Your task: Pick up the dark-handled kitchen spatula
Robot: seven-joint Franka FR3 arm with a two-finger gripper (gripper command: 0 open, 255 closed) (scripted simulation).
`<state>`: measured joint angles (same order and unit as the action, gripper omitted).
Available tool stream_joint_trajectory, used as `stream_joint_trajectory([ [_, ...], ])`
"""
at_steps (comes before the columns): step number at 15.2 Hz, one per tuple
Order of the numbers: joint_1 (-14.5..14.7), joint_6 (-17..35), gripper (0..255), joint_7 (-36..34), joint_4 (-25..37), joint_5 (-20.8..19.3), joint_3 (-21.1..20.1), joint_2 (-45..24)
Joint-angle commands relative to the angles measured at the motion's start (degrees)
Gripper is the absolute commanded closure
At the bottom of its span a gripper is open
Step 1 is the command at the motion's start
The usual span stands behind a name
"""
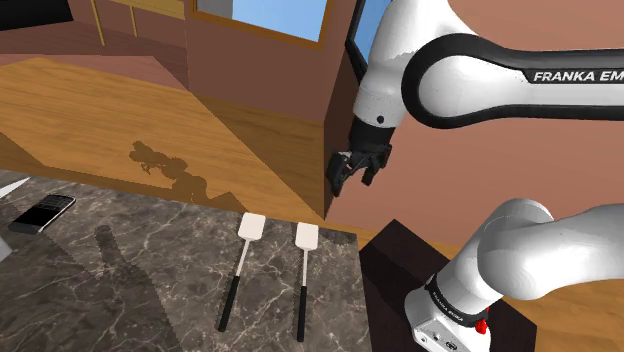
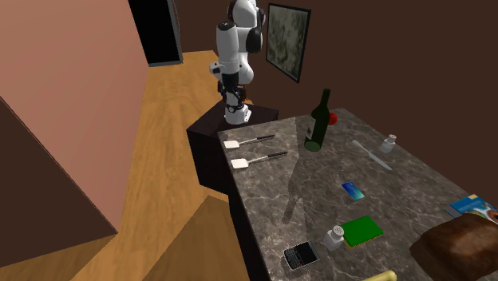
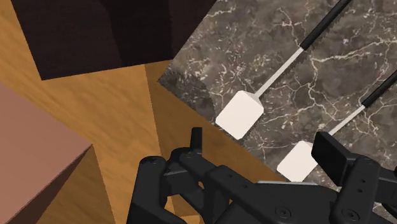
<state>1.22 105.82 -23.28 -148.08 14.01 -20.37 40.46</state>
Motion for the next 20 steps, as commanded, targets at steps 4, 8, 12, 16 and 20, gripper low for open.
stream_joint_trajectory([
  [4, -0.8, 8.2, 0, -12.8, -0.2, 4.4, -7.9, -6.9],
  [8, -2.9, 15.1, 0, -23.3, 1.9, 5.7, -14.5, -14.7],
  [12, -6.2, 22.1, 0, -35.3, 5.3, 3.3, -21.3, -24.5],
  [16, -10.0, 28.5, 0, -50.4, 10.1, -5.2, -27.1, -36.7],
  [20, -8.8, 32.3, 0, -68.1, 16.4, -19.2, -26.8, -50.4],
])
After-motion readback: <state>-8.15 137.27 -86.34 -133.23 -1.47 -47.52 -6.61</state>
